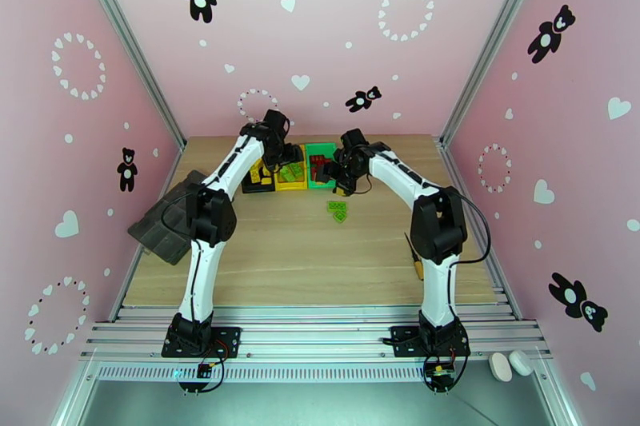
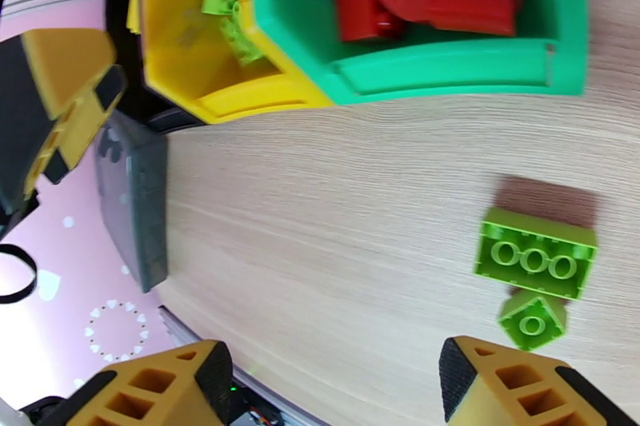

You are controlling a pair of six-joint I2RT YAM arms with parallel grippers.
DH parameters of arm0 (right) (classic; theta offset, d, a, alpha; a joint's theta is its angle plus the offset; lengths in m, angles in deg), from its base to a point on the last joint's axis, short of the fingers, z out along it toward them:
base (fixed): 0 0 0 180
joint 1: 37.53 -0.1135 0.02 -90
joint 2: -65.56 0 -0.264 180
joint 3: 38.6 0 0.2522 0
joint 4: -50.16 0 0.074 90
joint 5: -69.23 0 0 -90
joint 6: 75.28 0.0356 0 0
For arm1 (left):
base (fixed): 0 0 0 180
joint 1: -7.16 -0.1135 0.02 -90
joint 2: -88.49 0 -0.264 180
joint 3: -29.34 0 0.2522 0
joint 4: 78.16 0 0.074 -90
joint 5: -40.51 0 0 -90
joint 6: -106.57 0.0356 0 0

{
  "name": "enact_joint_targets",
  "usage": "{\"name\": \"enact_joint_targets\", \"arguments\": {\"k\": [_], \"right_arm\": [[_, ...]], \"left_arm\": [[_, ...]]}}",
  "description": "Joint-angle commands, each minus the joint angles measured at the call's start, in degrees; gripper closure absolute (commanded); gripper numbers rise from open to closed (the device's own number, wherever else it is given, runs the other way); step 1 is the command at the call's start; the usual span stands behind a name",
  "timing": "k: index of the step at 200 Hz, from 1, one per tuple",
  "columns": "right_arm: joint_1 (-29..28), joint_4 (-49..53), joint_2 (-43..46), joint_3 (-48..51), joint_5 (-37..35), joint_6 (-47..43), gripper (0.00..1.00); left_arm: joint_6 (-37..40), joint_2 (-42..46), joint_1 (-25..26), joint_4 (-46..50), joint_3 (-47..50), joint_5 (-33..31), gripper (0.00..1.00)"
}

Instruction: Sort the legos into containers by color

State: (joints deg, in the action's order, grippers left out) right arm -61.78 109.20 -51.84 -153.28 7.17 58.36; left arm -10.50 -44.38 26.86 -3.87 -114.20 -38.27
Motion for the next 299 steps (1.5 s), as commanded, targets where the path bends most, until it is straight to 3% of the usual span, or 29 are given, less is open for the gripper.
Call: {"name": "enact_joint_targets", "arguments": {"k": [1, 78, 126, 202, 299], "right_arm": [[-0.17, 3.46, 3.43, 2.29, -3.17, -1.7, 0.27], [-0.1, 3.24, 8.64, 14.23, -7.93, -1.76, 0.29], [0.25, 3.7, 14.68, 23.02, -12.94, -0.76, 0.28], [4.2, 4.13, 27.53, 36.26, -15.35, 0.38, 0.25], [5.37, 6.03, 37.63, 43.54, -15.61, 1.18, 0.24]], "left_arm": [[0.82, 5.64, 0.83, -1.12, 4.34, -0.16, 0.23], [1.67, 14.79, 8.07, -5.55, 20.92, -3.22, 0.23], [-1.17, 14.73, 13.85, -6.38, 24.63, -4.2, 0.22], [-1.34, 7.6, 22.57, -6.2, 20.41, -4.13, 0.21], [-1.45, -4.26, 27.29, -2.89, 11.12, -6.19, 0.23]]}}
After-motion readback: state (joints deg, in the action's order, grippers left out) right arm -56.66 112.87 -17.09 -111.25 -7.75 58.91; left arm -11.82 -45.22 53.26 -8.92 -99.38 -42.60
